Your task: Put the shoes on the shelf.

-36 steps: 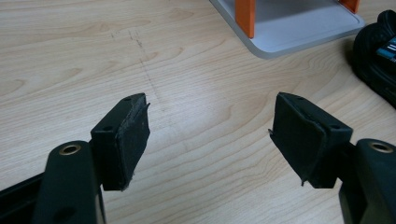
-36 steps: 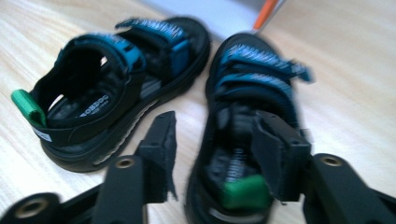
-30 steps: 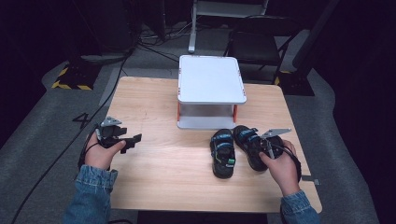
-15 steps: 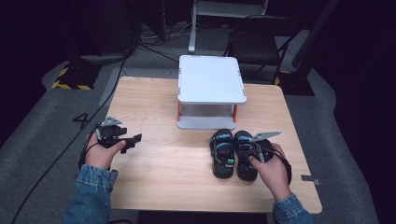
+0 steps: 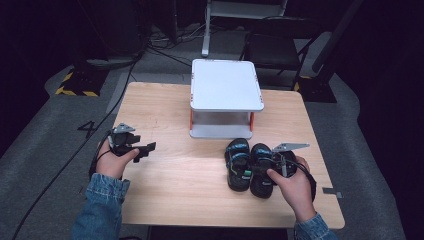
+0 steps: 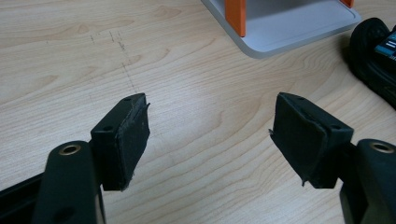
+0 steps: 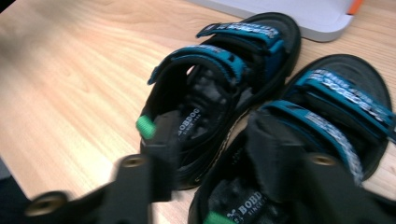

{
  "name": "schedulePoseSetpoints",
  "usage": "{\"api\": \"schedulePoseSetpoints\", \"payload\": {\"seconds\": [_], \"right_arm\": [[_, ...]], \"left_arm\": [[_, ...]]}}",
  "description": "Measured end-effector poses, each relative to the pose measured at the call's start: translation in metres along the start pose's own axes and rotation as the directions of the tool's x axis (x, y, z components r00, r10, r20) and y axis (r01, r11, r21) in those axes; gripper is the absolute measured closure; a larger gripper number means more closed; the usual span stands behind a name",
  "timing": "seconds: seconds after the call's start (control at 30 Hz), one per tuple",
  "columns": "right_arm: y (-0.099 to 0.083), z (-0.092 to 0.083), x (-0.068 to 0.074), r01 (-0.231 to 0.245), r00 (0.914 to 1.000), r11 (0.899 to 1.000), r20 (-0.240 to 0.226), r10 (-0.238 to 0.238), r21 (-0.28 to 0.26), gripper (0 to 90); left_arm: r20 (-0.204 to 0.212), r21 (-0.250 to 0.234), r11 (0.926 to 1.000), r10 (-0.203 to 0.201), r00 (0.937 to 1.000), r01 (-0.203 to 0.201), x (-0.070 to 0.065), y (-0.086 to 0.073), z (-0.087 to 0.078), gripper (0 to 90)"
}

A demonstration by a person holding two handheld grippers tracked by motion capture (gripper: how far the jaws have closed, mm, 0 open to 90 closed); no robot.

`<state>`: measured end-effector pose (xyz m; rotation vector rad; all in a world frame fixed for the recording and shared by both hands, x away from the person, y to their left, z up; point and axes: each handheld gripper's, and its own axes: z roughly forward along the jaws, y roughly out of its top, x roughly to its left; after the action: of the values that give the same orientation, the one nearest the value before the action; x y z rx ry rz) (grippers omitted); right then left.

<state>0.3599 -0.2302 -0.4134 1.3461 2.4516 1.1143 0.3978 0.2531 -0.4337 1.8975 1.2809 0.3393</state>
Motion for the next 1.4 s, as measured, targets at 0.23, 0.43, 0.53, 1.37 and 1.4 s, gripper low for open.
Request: {"api": "schedulePoseSetpoints", "payload": {"seconds": [0.23,0.43,0.53,1.37,1.4], "right_arm": [[0.0,0.013,0.003,-0.123,0.9924,0.991,-0.007,0.123,-0.048,36.7],[0.005,0.013,0.005,-0.148,0.9889,0.988,0.009,0.149,-0.037,37.5],[0.005,0.012,0.001,-0.168,0.9859,0.985,-0.01,0.167,-0.043,38.8],[-0.002,0.025,0.022,-0.175,0.9765,0.984,0.136,0.167,0.042,41.6],[-0.002,0.023,0.02,-0.172,0.9761,0.985,0.138,0.168,0.018,44.5]], "left_arm": [[-0.005,0.002,1.0,0.008,1.0,-0.008,-0.001,-0.003,-0.002,27.9],[-0.021,0.0,1.0,-0.004,0.9998,0.004,0.004,-0.009,-0.01,27.9],[-0.026,-0.003,1.0,-0.007,0.9996,0.007,0.004,-0.01,-0.013,27.9],[-0.021,0.013,0.9999,0.009,0.9997,-0.009,0.0,-0.009,-0.007,27.9],[-0.021,0.01,0.9999,0.01,0.9997,-0.01,0.0,-0.009,-0.007,27.9]]}}
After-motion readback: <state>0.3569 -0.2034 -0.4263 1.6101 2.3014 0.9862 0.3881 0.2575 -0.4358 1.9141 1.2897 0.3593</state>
